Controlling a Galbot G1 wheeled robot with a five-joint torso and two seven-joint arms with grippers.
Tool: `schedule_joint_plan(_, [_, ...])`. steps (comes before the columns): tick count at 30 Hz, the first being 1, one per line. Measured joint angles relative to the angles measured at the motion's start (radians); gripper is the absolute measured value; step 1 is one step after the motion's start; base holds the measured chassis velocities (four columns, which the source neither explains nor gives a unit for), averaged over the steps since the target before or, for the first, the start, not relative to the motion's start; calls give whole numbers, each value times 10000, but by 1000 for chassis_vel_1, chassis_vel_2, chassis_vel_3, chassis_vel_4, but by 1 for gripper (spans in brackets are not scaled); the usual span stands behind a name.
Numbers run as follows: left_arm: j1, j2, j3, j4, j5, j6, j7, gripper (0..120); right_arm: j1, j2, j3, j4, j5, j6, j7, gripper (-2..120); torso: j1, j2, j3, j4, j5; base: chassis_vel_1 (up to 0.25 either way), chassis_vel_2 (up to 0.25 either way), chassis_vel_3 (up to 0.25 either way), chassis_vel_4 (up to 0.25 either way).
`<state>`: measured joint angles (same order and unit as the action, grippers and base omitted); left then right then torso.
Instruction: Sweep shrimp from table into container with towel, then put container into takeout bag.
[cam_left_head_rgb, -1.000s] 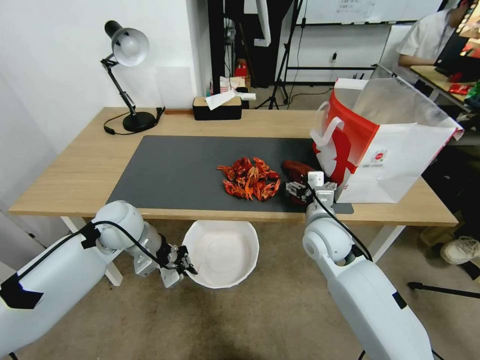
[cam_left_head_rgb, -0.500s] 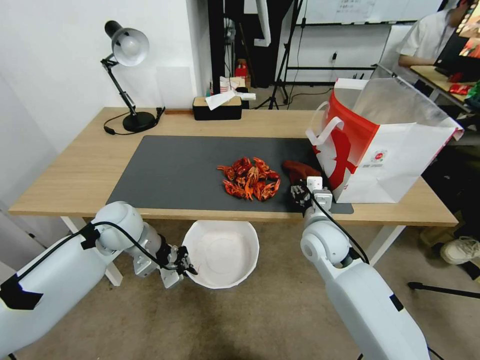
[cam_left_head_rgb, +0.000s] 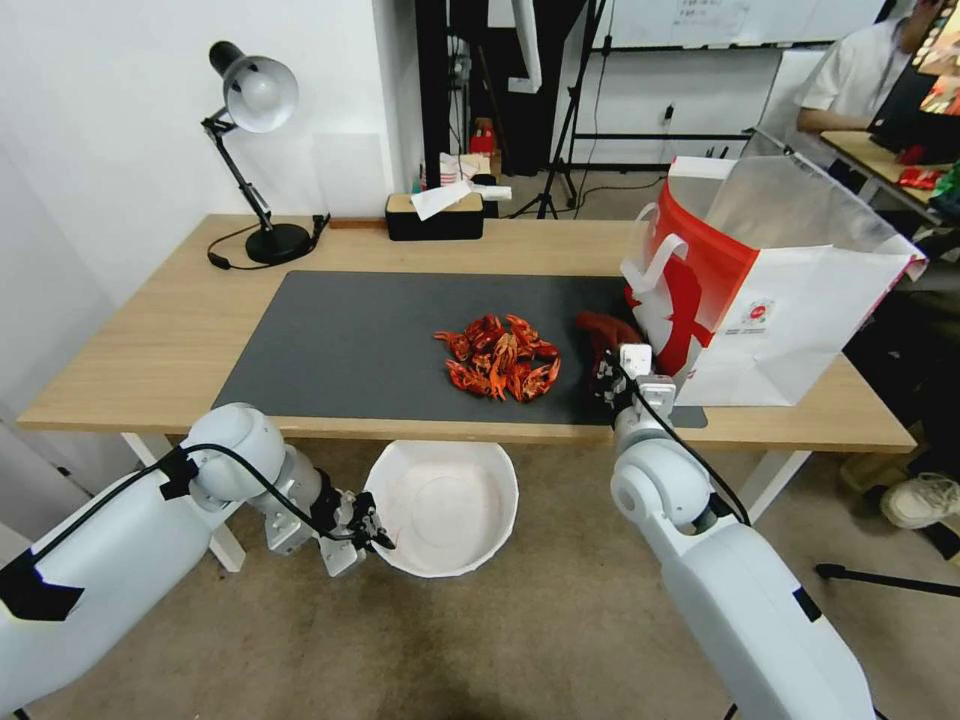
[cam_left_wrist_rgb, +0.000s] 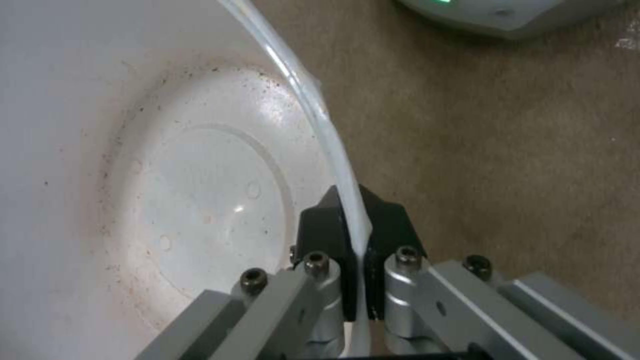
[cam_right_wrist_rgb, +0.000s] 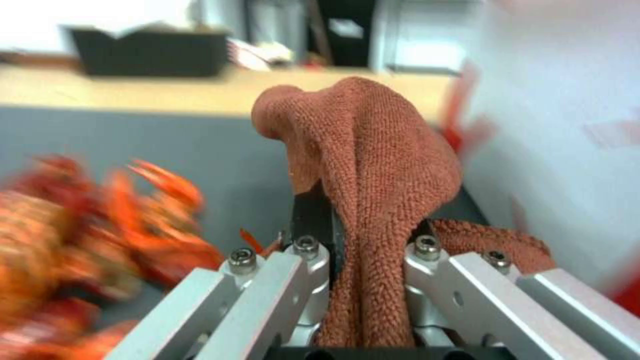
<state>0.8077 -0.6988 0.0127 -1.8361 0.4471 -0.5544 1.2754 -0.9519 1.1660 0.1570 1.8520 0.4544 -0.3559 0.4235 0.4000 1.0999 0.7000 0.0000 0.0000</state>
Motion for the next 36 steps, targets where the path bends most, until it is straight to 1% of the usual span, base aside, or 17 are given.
schedule_joint_plan(3, [45,6,-47,14,-1,-23,-60,0,308,-436,-10,-38,-132,642,-1484,6,0,0,0,-1,0,0,0,0,0])
schedule_joint_plan(4, [45,6,-47,14,-1,-23,-60,0,308,-436,-10,-38,-132,642,-1484,6,0,0,0,-1,0,0,0,0,0])
schedule_joint_plan(5, [62,-4,-68,11,22,-35,-74,0,716,-873,-159,-198,-538,1174,-2370,6,0,0,1,1,2,0,0,0,0])
schedule_joint_plan(6, [73,-24,-69,-13,80,-38,-76,0,1007,-1146,-267,-324,-722,1447,-2793,6,0,0,1,0,3,0,0,0,0])
schedule_joint_plan(8, [76,-43,-68,-44,124,-39,-80,0,1264,-1399,-370,-432,-798,1609,-3092,6,0,0,1,1,1,0,0,0,0])
schedule_joint_plan(11, [67,-119,-1,-68,224,-43,-93,0,2184,-2337,-834,-920,-718,2025,-4083,6,0,0,1,0,0,0,0,0,0])
schedule_joint_plan(12, [67,-119,-1,-68,224,-43,-93,0,2184,-2337,-834,-920,-718,2025,-4083,6,0,0,1,0,0,0,0,0,0])
schedule_joint_plan(15, [-50,-219,168,69,342,-89,-212,0,3332,-3149,-1653,-1758,-238,2783,-5414,6,1,1,1,-2,1,0,0,0,0])
schedule_joint_plan(16, [-50,-219,168,69,342,-89,-212,0,3332,-3149,-1653,-1758,-238,2783,-5414,6,1,1,1,-2,1,0,0,0,0])
schedule_joint_plan(18, [-207,-287,372,193,395,-128,-286,0,4139,-3388,-2364,-2621,-48,3420,-6114,6,1,2,1,1,1,0,0,0,0])
schedule_joint_plan(19, [-207,-287,372,193,395,-128,-286,0,4139,-3388,-2364,-2621,-48,3420,-6114,6,1,2,1,1,1,0,0,0,0])
schedule_joint_plan(22, [-695,-424,921,483,400,-135,-350,0,4906,-3281,-3087,-3859,-191,4061,-6604,6,1,1,2,-1,4,0,0,0,0])
schedule_joint_plan(23, [-695,-424,921,483,400,-135,-350,0,4906,-3281,-3087,-3859,-191,4061,-6604,6,1,1,2,-1,4,0,0,0,0])
schedule_joint_plan(25, [-1026,-508,1387,678,410,-155,-357,0,5137,-3144,-3210,-4307,-431,4289,-6834,6,1,1,2,1,0,0,0,0,0])
schedule_joint_plan(26, [-1026,-508,1387,678,410,-155,-357,0,5137,-3144,-3210,-4307,-431,4289,-6834,6,1,1,2,1,0,0,0,0,0])
schedule_joint_plan(29, [-1462,-639,1876,864,438,-155,-363,0,5291,-3037,-3334,-4690,-566,4483,-7147,6,1,1,2,0,-1,0,0,0,0])
schedule_joint_plan(36, [-2016,-759,2231,1204,476,-231,-467,0,5293,-2803,-3578,-5010,-969,4612,-7267,6,2,1,2,0,1,0,0,0,0])
